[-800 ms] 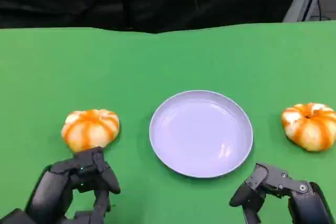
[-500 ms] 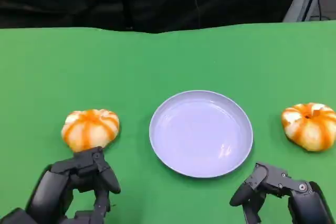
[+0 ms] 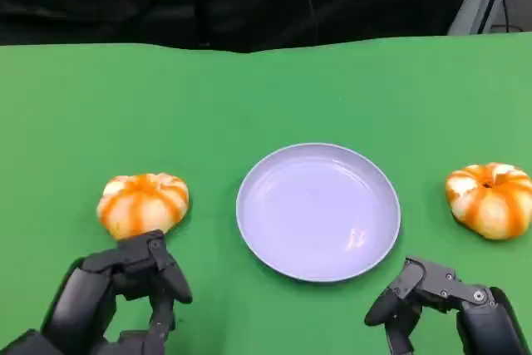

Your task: Grasp the bread from the table and place it into the plate.

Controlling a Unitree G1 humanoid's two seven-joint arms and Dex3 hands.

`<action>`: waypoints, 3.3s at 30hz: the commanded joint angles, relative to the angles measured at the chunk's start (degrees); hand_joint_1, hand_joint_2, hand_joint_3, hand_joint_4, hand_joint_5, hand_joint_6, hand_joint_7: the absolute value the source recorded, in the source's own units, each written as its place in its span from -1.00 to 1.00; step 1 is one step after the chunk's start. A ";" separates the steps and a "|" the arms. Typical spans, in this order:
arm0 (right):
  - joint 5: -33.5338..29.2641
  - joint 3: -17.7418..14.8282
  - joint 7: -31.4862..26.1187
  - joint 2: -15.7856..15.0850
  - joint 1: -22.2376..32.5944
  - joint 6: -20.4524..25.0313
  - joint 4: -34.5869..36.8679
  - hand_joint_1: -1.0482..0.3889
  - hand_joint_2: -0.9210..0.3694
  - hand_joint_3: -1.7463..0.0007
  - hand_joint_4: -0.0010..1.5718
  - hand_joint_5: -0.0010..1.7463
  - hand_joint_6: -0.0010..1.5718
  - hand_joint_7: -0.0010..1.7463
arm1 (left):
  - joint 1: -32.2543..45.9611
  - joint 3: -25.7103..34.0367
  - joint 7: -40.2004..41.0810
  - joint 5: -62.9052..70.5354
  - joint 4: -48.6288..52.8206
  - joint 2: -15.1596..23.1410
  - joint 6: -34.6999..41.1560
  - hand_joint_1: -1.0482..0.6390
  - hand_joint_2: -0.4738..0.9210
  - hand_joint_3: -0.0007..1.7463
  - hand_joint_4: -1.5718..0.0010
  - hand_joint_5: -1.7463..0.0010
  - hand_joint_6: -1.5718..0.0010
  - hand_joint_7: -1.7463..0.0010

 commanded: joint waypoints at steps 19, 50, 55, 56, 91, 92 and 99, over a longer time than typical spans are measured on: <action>-0.29 -0.19 -0.65 0.39 -1.19 0.65 1.43 0.47 -0.03 -0.54 0.08 0.87 0.07 0.48 | -15.06 -2.30 8.76 42.82 -2.33 14.93 15.28 -0.41 1.00 -0.95 0.52 0.61 0.53 0.99; -0.56 -0.08 -0.89 0.41 -1.14 0.41 1.20 0.43 -0.07 -0.51 0.09 0.88 0.07 0.46 | -44.51 -25.80 7.94 50.86 43.27 9.77 32.00 -0.45 1.00 -0.97 0.20 0.73 0.36 0.95; -0.56 -0.07 -0.89 0.43 -1.14 0.40 1.22 0.43 -0.07 -0.50 0.08 0.89 0.07 0.46 | -45.69 -26.97 8.74 49.69 45.49 9.68 31.82 -0.45 1.00 -0.97 0.14 0.74 0.31 0.96; -0.56 -0.07 -0.89 0.43 -1.14 0.40 1.22 0.43 -0.07 -0.50 0.08 0.89 0.07 0.46 | -45.80 -27.17 8.86 49.47 45.64 9.73 31.84 -0.45 1.00 -0.97 0.13 0.74 0.31 0.96; -0.49 0.58 -1.18 1.00 -1.22 0.38 1.81 0.45 -0.03 -0.55 0.07 0.89 0.08 0.47 | -49.11 -26.51 35.95 44.79 41.48 0.83 3.44 0.09 0.19 0.49 -0.14 -1.00 0.02 -0.93; -0.57 0.58 -1.23 0.99 -1.20 0.36 1.82 0.45 -0.03 -0.55 0.07 0.90 0.08 0.46 | -49.51 -26.67 35.71 44.66 42.26 0.45 3.42 0.08 0.19 0.50 -0.14 -1.00 0.02 -0.92; -0.48 0.66 -1.28 1.15 -1.17 0.28 1.90 0.46 -0.03 -0.54 0.06 0.91 0.09 0.46 | -51.54 -27.65 34.22 44.46 46.18 -1.85 4.35 0.10 0.16 0.49 -0.12 -1.00 0.02 -0.91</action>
